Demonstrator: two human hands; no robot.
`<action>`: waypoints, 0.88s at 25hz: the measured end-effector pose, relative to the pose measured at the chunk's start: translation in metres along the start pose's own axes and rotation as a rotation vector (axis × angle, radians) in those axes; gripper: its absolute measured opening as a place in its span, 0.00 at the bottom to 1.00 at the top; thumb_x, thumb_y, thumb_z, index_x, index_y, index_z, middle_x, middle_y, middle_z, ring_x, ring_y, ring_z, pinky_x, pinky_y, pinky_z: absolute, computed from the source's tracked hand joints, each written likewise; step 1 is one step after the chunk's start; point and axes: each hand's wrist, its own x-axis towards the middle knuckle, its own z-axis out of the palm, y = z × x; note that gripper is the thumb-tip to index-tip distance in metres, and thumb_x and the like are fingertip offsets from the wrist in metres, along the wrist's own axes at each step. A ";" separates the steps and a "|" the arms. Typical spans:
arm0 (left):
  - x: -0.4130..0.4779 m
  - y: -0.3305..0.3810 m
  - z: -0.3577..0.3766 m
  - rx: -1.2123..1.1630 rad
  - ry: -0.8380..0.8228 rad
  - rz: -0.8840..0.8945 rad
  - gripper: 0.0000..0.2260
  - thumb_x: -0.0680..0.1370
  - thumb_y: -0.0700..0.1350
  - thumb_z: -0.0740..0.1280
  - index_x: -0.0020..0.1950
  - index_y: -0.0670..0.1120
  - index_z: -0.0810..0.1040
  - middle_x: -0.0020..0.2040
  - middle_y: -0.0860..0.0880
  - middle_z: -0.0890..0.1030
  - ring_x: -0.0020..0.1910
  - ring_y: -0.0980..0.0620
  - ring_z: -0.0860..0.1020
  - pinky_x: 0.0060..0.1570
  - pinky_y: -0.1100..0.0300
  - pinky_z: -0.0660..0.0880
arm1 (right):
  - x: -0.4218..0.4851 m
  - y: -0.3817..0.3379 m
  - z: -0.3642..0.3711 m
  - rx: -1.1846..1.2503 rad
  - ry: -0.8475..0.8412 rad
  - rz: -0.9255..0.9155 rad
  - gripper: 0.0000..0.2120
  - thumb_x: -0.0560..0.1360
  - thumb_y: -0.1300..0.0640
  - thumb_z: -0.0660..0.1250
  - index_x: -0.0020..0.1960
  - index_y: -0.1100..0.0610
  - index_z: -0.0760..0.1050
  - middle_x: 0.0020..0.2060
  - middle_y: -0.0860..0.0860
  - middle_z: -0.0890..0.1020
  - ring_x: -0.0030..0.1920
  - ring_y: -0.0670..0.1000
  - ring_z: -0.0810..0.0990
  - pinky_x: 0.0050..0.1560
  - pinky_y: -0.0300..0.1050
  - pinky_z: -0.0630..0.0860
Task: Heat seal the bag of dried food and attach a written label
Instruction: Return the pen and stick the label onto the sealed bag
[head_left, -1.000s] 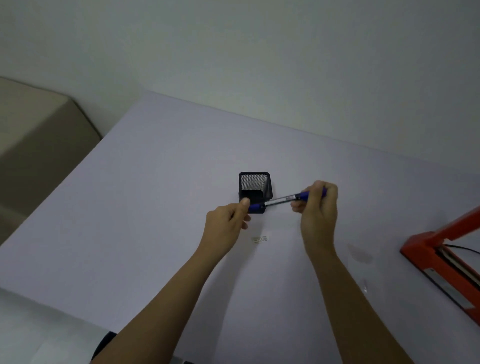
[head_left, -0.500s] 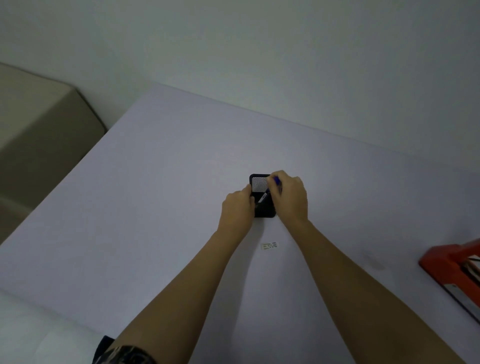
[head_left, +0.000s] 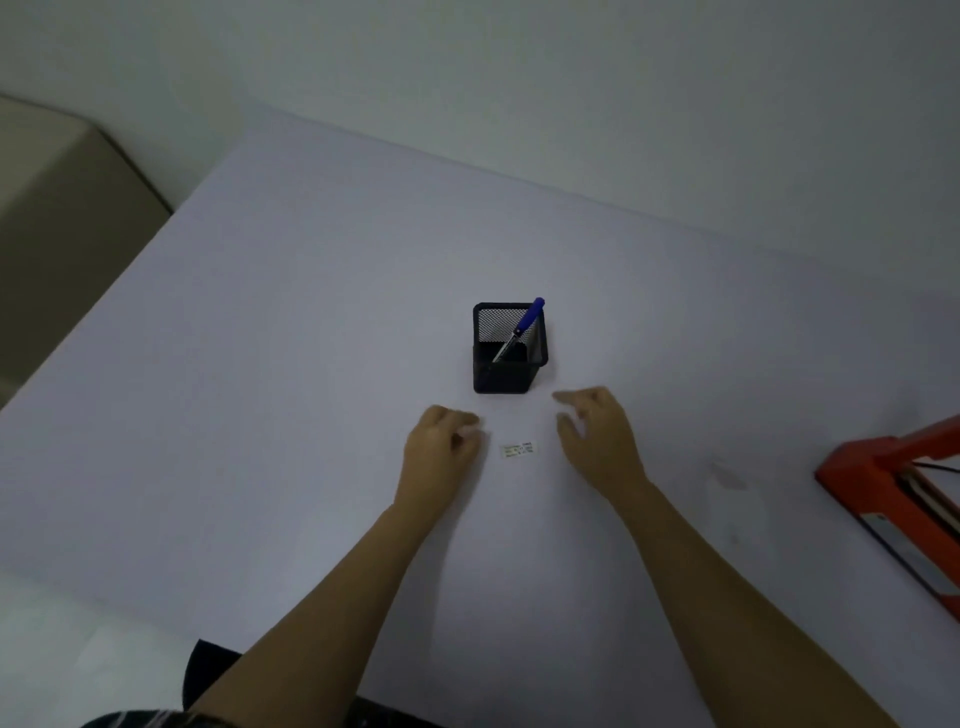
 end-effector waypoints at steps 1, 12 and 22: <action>-0.006 -0.003 0.011 0.037 -0.085 0.046 0.10 0.75 0.42 0.68 0.55 0.40 0.80 0.50 0.43 0.78 0.41 0.50 0.76 0.44 0.61 0.74 | -0.011 0.007 0.005 -0.037 -0.121 -0.044 0.16 0.74 0.57 0.65 0.61 0.57 0.75 0.52 0.57 0.75 0.51 0.56 0.76 0.51 0.51 0.76; -0.012 -0.005 0.044 0.136 -0.070 0.152 0.06 0.72 0.38 0.70 0.48 0.38 0.81 0.44 0.41 0.80 0.43 0.44 0.78 0.44 0.59 0.74 | -0.036 0.004 0.023 -0.042 -0.085 -0.119 0.10 0.72 0.61 0.68 0.53 0.59 0.79 0.52 0.57 0.77 0.54 0.56 0.75 0.55 0.51 0.74; -0.023 0.039 -0.007 -0.269 -0.111 -0.026 0.02 0.74 0.40 0.68 0.46 0.46 0.78 0.37 0.54 0.79 0.36 0.63 0.76 0.37 0.76 0.71 | -0.053 -0.047 -0.011 0.537 -0.076 0.226 0.04 0.75 0.57 0.67 0.48 0.52 0.80 0.40 0.46 0.84 0.42 0.44 0.82 0.45 0.35 0.78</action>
